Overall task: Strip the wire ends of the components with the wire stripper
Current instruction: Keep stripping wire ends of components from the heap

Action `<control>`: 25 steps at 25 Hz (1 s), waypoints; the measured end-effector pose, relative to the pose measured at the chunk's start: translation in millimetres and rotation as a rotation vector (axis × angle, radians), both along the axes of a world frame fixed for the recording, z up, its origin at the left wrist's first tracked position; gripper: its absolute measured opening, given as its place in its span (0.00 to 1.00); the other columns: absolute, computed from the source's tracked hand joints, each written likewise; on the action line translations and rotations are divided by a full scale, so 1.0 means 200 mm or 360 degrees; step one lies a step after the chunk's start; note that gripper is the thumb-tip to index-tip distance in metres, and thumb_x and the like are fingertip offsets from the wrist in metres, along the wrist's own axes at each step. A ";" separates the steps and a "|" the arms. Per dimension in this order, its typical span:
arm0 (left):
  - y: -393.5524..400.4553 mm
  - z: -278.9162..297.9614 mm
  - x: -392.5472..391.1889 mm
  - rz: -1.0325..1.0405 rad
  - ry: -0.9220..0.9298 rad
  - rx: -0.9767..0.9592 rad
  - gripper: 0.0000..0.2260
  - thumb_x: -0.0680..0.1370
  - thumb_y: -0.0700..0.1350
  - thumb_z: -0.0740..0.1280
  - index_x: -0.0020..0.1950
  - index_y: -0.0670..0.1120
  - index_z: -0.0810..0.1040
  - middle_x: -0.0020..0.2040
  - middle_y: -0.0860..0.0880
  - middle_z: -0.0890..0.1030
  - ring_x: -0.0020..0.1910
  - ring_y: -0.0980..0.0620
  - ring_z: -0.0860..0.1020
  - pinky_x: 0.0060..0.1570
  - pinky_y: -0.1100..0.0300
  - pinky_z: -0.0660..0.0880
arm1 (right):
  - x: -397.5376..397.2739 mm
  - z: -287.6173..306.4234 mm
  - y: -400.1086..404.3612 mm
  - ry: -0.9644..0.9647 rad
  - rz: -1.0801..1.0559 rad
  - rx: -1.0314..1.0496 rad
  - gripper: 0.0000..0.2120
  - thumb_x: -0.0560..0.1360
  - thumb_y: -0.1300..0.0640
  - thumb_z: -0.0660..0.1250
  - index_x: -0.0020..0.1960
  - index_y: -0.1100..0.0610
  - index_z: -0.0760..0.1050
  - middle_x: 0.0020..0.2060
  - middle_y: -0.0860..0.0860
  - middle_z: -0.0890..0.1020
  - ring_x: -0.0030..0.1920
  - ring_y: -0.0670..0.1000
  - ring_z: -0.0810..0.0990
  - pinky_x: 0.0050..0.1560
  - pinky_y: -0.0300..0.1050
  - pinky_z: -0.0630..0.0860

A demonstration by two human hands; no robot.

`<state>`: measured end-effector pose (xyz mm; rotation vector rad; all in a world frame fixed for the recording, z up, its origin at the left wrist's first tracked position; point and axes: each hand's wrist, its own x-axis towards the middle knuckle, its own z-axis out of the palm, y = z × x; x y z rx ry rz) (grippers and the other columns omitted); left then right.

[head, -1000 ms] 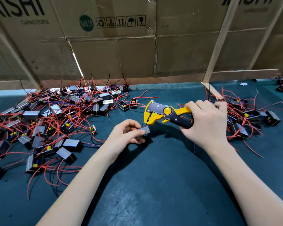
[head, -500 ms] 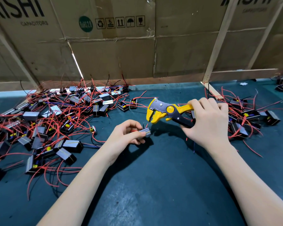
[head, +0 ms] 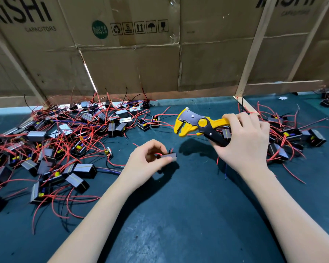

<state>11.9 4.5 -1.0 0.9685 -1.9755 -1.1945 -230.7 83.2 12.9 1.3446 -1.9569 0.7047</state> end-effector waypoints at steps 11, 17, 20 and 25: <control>-0.01 0.05 0.01 0.0169 -0.0011 -0.0867 0.18 0.72 0.32 0.66 0.60 0.45 0.78 0.60 0.50 0.78 0.56 0.52 0.78 0.55 0.53 0.75 | 0.10 0.02 0.00 -0.0796 0.0255 -0.0034 0.26 0.63 0.39 0.75 0.55 0.52 0.75 0.47 0.49 0.79 0.52 0.56 0.76 0.53 0.56 0.71; -0.23 0.04 0.29 0.1188 -0.1110 -0.0746 0.11 0.74 0.41 0.70 0.55 0.40 0.79 0.54 0.37 0.77 0.54 0.35 0.74 0.52 0.45 0.70 | 0.14 -0.02 -0.01 -0.0798 0.0338 0.0410 0.25 0.62 0.33 0.72 0.52 0.46 0.75 0.47 0.44 0.80 0.54 0.52 0.78 0.56 0.53 0.71; -0.23 0.03 0.30 0.1042 -0.1143 -0.0650 0.07 0.75 0.40 0.67 0.51 0.42 0.81 0.51 0.39 0.78 0.50 0.36 0.77 0.49 0.48 0.72 | 0.10 -0.04 -0.03 -0.0916 0.0262 0.0446 0.25 0.62 0.31 0.71 0.51 0.46 0.76 0.46 0.44 0.82 0.53 0.52 0.80 0.57 0.53 0.73; -0.21 0.06 0.27 0.1091 -0.1055 -0.0810 0.09 0.76 0.40 0.68 0.55 0.41 0.79 0.51 0.38 0.79 0.53 0.36 0.76 0.48 0.47 0.72 | 0.02 -0.04 -0.03 -0.0839 -0.0048 0.0303 0.26 0.64 0.28 0.67 0.50 0.47 0.75 0.46 0.46 0.83 0.53 0.55 0.81 0.57 0.52 0.69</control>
